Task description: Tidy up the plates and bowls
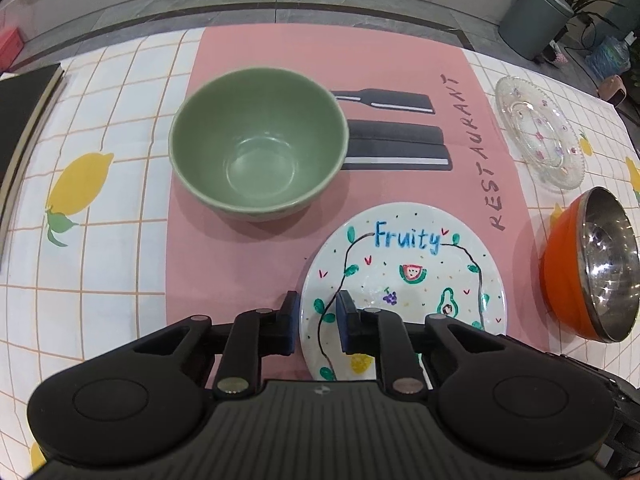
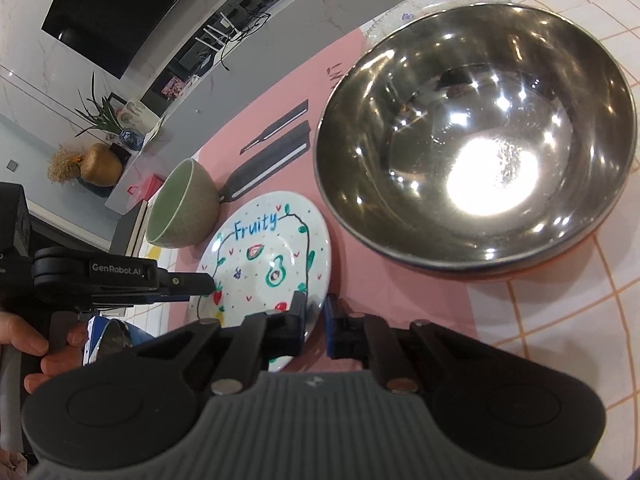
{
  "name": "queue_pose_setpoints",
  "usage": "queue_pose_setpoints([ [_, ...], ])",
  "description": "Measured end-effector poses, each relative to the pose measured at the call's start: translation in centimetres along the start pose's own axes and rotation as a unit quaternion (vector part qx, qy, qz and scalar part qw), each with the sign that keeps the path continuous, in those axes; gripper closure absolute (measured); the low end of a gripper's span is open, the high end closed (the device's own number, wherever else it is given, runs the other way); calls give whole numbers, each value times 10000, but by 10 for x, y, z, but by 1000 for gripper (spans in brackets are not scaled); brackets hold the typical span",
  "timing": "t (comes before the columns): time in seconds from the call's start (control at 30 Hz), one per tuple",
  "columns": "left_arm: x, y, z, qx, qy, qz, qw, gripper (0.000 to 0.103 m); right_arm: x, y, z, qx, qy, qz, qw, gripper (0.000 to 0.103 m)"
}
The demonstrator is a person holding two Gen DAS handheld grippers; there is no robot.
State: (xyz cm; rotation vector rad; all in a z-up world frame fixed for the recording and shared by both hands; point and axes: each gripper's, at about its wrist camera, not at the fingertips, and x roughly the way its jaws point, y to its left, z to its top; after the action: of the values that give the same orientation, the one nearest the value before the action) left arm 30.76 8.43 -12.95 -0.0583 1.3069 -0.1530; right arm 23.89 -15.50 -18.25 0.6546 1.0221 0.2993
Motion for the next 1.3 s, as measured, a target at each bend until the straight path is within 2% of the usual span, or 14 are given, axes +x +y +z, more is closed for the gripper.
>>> queue_pose_setpoints([
  [0.3,-27,-10,-8,124,-170,-3,9998,83,-17,4,-3,-29,-54,26,10000,96],
  [0.7,-79,-27,-38,99,-642,-135,9978,85,-68,13,-16,-193,-286,73,9994,96],
  [0.97,-115,-44,-76,-70,-864,-99,9962,85,-112,18,-28,-370,-397,102,9985,96],
  [1.3,-140,-34,-154,-618,-1000,-123,9930,85,-146,30,-71,-685,-150,165,9974,96],
])
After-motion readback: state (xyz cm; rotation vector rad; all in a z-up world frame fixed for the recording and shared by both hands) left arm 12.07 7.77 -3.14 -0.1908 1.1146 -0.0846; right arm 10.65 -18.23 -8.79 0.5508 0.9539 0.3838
